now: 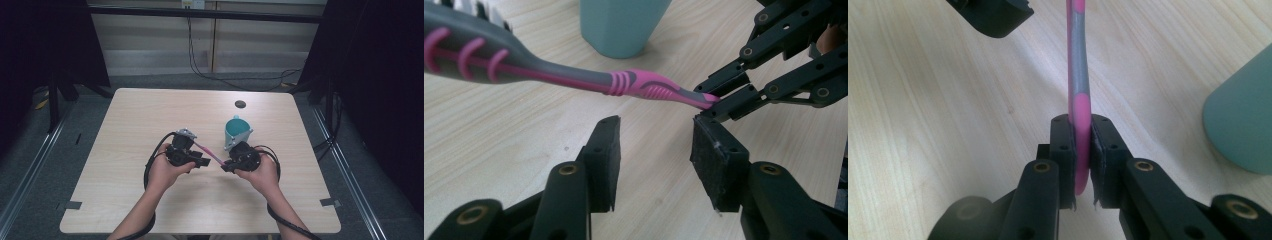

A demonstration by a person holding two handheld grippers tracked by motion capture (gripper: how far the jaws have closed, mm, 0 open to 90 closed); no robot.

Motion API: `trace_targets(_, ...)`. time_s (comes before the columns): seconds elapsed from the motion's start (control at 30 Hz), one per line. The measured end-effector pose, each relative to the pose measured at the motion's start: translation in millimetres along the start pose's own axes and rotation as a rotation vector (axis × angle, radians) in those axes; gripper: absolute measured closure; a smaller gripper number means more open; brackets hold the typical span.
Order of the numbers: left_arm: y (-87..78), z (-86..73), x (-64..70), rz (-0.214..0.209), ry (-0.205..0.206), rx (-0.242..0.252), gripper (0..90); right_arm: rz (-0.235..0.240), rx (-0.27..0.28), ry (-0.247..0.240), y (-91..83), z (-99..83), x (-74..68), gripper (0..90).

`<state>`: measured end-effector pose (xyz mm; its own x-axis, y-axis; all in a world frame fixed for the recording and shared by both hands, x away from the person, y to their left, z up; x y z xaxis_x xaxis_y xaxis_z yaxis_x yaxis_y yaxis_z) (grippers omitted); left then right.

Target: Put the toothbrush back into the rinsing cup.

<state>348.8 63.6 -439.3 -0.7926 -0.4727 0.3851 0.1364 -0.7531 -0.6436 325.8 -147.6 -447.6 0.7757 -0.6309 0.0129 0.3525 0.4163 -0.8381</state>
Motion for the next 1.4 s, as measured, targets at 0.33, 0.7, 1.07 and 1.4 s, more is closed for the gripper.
trace_targets(0.33, 4.1, -0.3, 0.2, -0.014, -0.023, 0.027, 57.2, 0.012, 0.026, 0.036, 1.0, 0.9, 0.0, 81.9)
trace_targets(0.7, 6.3, 2.1, 3.1, -0.037, -0.032, 0.057, 62.2, 0.018, 0.037, 0.056, -1.3, 2.7, 0.5, 81.8)
trace_targets(1.07, 10.2, 4.7, 6.2, -0.053, -0.046, 0.065, 69.2, 0.03, 0.052, 0.064, -1.4, 3.3, -1.3, 81.8)
trace_targets(1.4, 7.8, 5.4, 5.0, -0.064, -0.062, 0.091, 70.4, 0.021, 0.063, 0.069, -2.3, 2.2, 1.6, 81.8)
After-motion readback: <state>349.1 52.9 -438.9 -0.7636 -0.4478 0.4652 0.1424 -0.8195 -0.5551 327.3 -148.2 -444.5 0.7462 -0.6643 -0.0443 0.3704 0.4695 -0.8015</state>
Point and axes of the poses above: each handheld gripper's, and its own axes: y roughly forward along the jaws, z roughly out of its top, x roughly to its right, the point moved 1 cm from there along y, roughly forward along the jaws, and after that the axes turned 6 degrees about -z, right-handed, at the moved point
